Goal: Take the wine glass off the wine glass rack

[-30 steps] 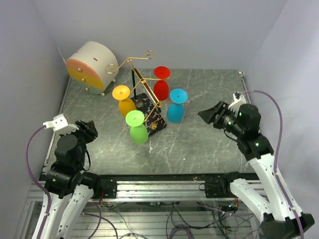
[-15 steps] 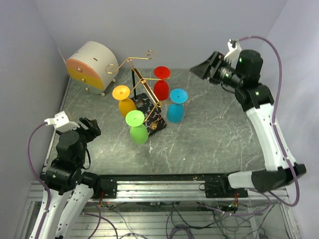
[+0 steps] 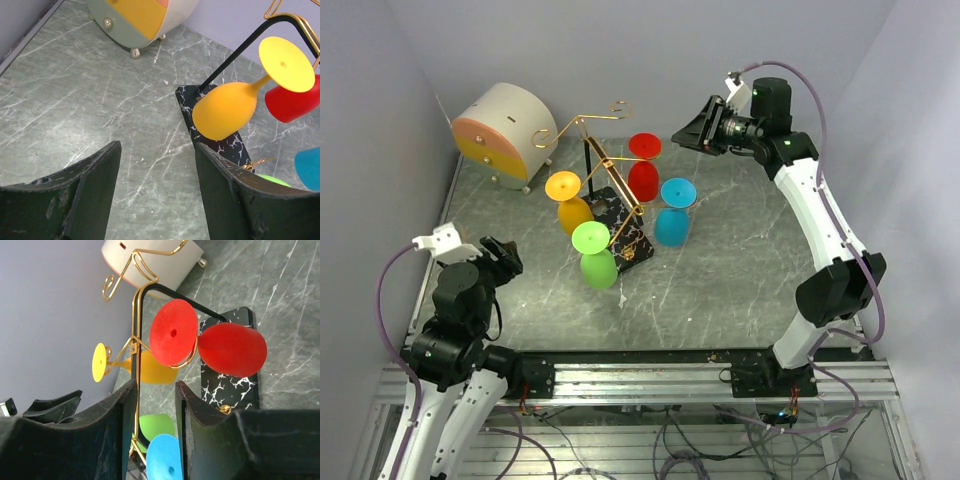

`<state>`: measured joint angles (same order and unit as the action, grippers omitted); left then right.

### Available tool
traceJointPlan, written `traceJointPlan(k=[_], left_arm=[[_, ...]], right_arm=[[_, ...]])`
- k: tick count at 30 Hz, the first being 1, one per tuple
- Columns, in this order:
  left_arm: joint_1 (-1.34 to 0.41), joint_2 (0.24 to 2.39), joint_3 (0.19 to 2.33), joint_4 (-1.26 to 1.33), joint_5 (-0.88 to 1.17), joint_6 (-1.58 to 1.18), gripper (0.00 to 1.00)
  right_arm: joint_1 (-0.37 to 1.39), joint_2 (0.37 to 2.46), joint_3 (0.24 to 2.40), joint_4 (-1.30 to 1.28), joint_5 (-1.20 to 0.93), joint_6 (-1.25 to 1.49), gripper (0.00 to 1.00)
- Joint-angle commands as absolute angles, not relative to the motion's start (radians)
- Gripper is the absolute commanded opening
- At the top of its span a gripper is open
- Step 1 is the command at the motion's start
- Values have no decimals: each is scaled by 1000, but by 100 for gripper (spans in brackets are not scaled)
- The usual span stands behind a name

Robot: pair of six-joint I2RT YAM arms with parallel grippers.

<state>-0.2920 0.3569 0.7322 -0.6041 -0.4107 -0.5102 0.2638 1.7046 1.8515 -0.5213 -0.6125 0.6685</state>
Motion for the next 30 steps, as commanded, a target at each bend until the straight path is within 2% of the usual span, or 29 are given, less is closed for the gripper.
traceJointPlan(k=[1, 18, 30], left_arm=[[-304, 344, 741, -578, -396, -499, 71], [-344, 333, 742, -589, -431, -512, 70], [-345, 341, 740, -589, -431, -511, 70]], right_arm=[[281, 1726, 1876, -512, -646, 646, 36], [304, 1900, 1982, -527, -610, 605, 37], [313, 1936, 2001, -480, -633, 612, 37]])
